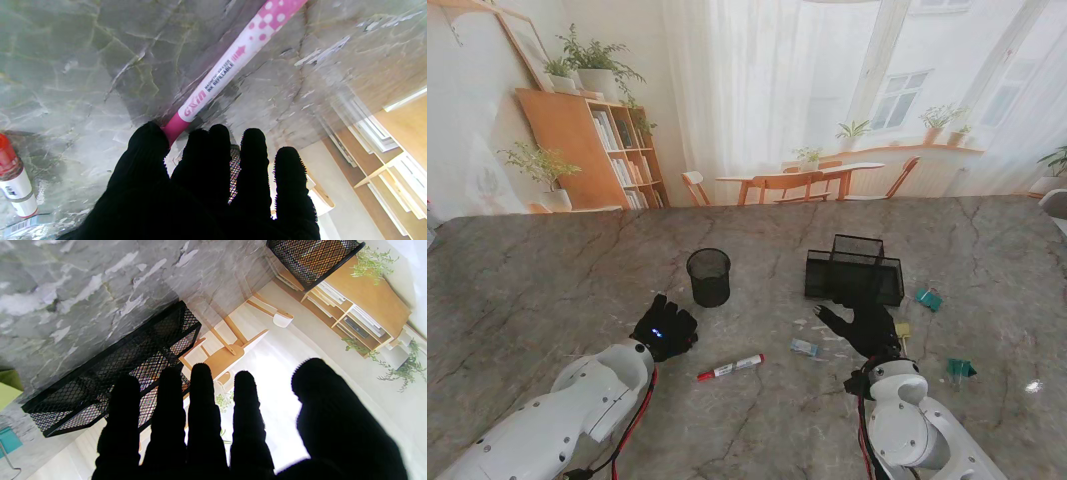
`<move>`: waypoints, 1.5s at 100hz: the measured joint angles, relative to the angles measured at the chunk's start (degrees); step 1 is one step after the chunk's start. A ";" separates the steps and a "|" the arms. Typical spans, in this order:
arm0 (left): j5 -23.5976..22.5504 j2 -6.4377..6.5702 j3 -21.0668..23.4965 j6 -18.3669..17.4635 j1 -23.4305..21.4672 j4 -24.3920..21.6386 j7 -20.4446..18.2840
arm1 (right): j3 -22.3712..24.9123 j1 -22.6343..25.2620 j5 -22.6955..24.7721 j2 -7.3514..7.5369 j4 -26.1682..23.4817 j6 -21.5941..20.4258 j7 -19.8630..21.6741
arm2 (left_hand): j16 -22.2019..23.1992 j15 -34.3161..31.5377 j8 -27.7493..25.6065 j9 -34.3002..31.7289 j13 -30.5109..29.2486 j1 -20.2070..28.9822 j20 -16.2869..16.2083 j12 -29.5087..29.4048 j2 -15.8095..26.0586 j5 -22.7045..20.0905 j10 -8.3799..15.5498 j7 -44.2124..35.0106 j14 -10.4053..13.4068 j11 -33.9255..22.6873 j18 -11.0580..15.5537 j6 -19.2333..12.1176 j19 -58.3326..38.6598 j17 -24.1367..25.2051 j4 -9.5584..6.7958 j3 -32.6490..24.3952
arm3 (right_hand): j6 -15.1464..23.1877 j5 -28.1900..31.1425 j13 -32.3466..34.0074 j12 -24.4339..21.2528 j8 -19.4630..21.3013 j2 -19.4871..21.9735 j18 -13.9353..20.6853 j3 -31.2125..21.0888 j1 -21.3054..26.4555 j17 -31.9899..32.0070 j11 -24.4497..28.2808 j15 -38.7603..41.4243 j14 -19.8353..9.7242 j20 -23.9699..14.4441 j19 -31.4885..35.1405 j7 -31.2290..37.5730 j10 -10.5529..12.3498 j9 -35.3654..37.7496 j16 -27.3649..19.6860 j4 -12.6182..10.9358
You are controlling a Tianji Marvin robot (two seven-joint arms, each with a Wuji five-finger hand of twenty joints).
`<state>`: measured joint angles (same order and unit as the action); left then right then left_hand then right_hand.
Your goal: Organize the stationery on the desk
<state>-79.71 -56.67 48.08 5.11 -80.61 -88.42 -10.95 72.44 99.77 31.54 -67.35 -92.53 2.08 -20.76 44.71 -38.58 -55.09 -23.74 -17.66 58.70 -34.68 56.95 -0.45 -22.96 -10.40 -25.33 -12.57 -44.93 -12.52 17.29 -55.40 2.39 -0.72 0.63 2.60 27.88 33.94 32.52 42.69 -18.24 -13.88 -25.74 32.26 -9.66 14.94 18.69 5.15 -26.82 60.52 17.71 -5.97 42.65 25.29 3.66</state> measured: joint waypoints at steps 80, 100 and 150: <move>6.22 0.06 -5.17 1.71 4.39 1.87 0.90 | 1.37 1.02 0.76 -0.36 -0.22 0.73 -1.97 | 0.87 -6.19 6.05 -13.70 -10.35 6.19 -2.88 3.32 -5.51 -7.52 -0.31 -25.69 1.37 -6.11 0.12 -1.20 -4.89 -8.34 0.65 -2.41 | -0.03 1.35 0.01 0.03 0.00 0.59 -0.01 1.49 0.00 -0.01 0.00 0.64 0.15 0.00 0.02 0.57 -0.01 0.15 0.08 -0.01; 8.49 -0.08 -5.58 1.69 5.05 2.51 1.40 | 1.74 1.32 0.83 -0.43 -0.23 0.91 -2.64 | 0.88 -6.36 4.69 -14.16 -10.36 5.90 -4.04 4.75 -5.58 -7.62 -0.48 -26.80 1.37 -7.38 0.13 -0.98 -5.19 -8.40 0.79 -2.46 | -0.04 1.36 0.01 0.04 0.00 0.59 -0.01 1.49 0.00 -0.01 0.00 0.66 0.17 0.00 0.07 0.58 -0.02 0.16 0.10 -0.01; 12.45 -1.53 -1.87 0.51 2.02 4.96 7.76 | 2.00 1.58 0.97 -0.56 -0.29 1.22 -3.42 | 0.88 -6.30 -7.39 -13.18 -10.35 -4.39 -5.56 6.20 -6.81 -3.98 0.78 -30.42 1.43 -8.25 0.13 -1.18 -5.21 -8.32 0.43 -16.29 | -0.07 1.38 0.01 0.05 0.00 0.65 -0.01 1.51 0.00 -0.03 0.00 0.72 0.18 0.00 0.12 1.08 -0.02 0.17 0.10 -0.07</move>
<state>-67.27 -58.20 46.21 5.62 -78.59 -83.46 -3.20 74.44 101.35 32.51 -67.92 -92.82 3.30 -24.18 45.59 -44.88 -62.48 -36.92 -28.01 54.32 -40.23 63.15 -7.25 -26.94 -9.62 -55.74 -11.15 -53.18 -12.39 16.11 -60.60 -5.93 -0.28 -15.66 2.53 29.26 33.94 32.57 42.69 -17.59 -13.89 -24.22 32.26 -9.69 14.94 19.41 5.33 -26.82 60.64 18.80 -5.99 42.82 25.40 3.59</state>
